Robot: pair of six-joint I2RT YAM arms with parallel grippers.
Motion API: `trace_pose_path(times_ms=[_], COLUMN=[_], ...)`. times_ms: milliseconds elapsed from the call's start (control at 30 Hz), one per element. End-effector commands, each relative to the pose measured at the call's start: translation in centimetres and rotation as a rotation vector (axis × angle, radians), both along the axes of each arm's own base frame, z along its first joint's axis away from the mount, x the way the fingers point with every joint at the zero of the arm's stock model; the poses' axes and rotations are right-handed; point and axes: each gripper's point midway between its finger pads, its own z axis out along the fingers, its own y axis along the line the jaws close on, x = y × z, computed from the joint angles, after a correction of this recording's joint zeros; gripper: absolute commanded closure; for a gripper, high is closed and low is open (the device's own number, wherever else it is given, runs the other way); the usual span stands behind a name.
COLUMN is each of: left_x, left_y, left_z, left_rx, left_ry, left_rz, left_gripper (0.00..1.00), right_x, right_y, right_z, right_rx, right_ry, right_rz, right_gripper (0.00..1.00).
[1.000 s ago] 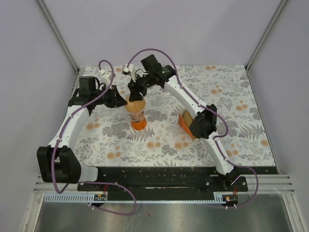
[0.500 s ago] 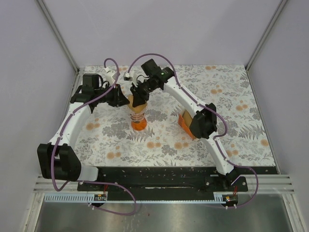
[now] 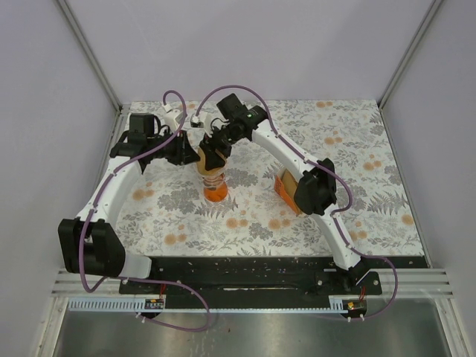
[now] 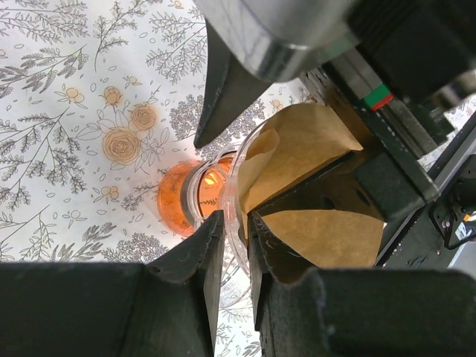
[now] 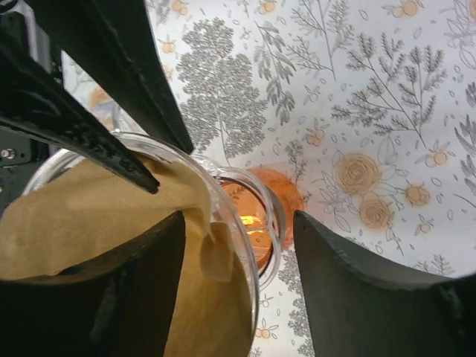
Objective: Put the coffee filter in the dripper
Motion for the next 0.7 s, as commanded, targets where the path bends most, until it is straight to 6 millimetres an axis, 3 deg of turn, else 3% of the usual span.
trace_pose_path(times_ms=[0,233,467,567,667], left_x=[0.7,0.6,0.6,0.6,0.6], left_y=[0.3,0.4,0.3,0.3,0.3], left_z=[0.5,0.5,0.6,0.7,0.7], left_rx=[0.015,0.011,0.012,0.008,0.008], left_ry=[-0.028,-0.03,-0.034,-0.032,-0.033], left_rz=[0.002,-0.002,-0.005,-0.004,-0.006], left_gripper=[0.77,0.78,0.78,0.78,0.78], right_x=[1.1,1.0,1.1,0.7,0.6], right_y=[0.2,0.7,0.1,0.1,0.3], right_z=[3.0,6.2,7.2,7.3,7.0], right_rx=[0.032,0.105,0.122,0.138,0.14], right_ry=[-0.116,-0.169,-0.174,-0.148,-0.128], right_rz=[-0.033,-0.006,-0.009,0.005,0.009], right_gripper=[0.3,0.31,0.25,0.32,0.48])
